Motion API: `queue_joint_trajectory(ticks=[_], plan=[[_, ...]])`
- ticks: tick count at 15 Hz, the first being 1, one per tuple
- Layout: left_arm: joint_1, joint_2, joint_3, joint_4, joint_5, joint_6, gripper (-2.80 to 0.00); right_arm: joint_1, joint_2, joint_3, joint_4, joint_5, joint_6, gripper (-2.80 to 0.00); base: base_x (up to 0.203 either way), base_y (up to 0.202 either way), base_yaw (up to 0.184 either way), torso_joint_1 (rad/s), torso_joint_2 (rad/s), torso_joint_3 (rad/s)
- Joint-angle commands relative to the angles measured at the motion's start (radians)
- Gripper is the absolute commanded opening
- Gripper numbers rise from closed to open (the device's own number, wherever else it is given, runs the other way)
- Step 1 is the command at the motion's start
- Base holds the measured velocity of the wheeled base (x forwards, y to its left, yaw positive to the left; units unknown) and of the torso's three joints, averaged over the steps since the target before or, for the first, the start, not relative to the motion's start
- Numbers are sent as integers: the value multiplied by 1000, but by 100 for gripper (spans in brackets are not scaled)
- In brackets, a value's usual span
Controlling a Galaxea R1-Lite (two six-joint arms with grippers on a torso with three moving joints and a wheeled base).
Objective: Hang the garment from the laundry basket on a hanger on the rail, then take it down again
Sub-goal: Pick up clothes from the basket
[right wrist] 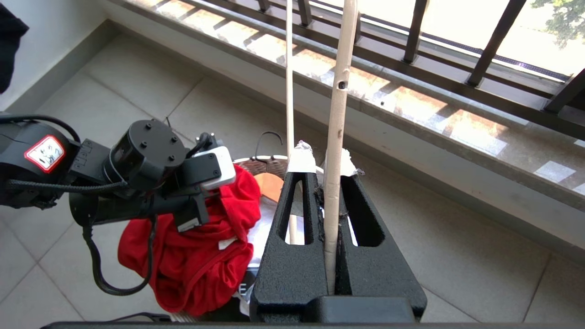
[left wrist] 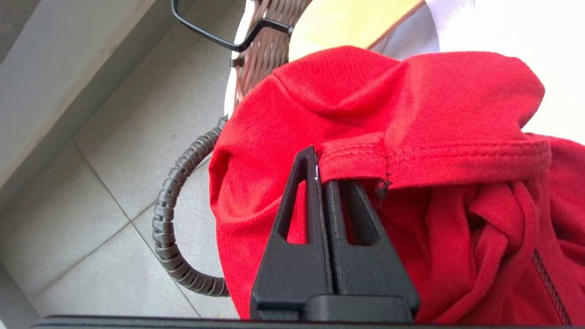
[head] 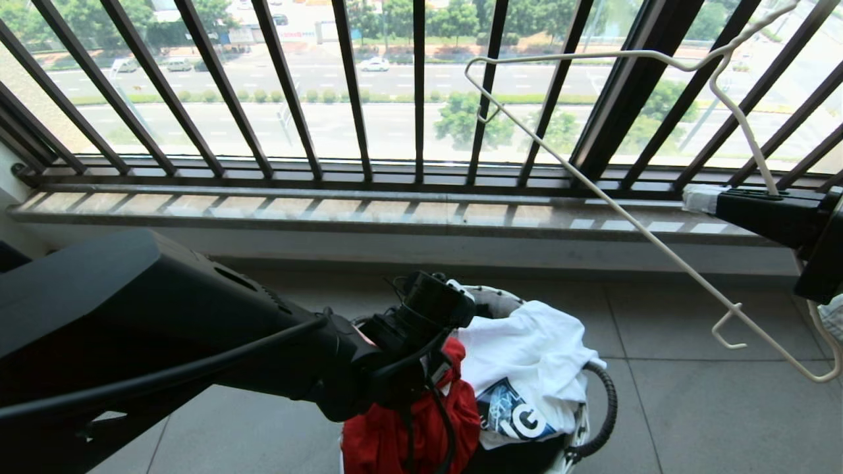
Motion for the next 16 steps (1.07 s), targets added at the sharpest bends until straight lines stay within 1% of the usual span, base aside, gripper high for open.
queue_joint_trajectory(ticks=[1,3,5,9,11,12,14,16], plan=[[7,-1,-7,-3,2,-7,-280,0,0,-2,-1,1,-1,-280,0,0,0,0,0,0],[9,-7,-16,-1,3,-28,-280,0,0,-2,-3,1,1,-280,0,0,0,0,0,0],[11,-31,-17,-1,4,-31,-280,0,-1,-3,-3,1,1,-280,0,0,0,0,0,0],[16,-136,-11,3,4,-40,-280,0,-1,-3,-3,1,1,-280,0,0,0,0,0,0],[29,-159,2,17,11,-29,-280,0,0,-3,-3,1,1,-280,0,0,0,0,0,0],[36,-164,4,41,20,-20,-280,0,0,-3,-3,1,1,-280,0,0,0,0,0,0],[41,-186,-4,147,73,-14,-280,0,1,-3,-3,1,1,-280,0,0,0,0,0,0],[37,-209,0,172,96,-13,-280,0,2,-3,-3,1,1,-280,0,0,0,0,0,0]])
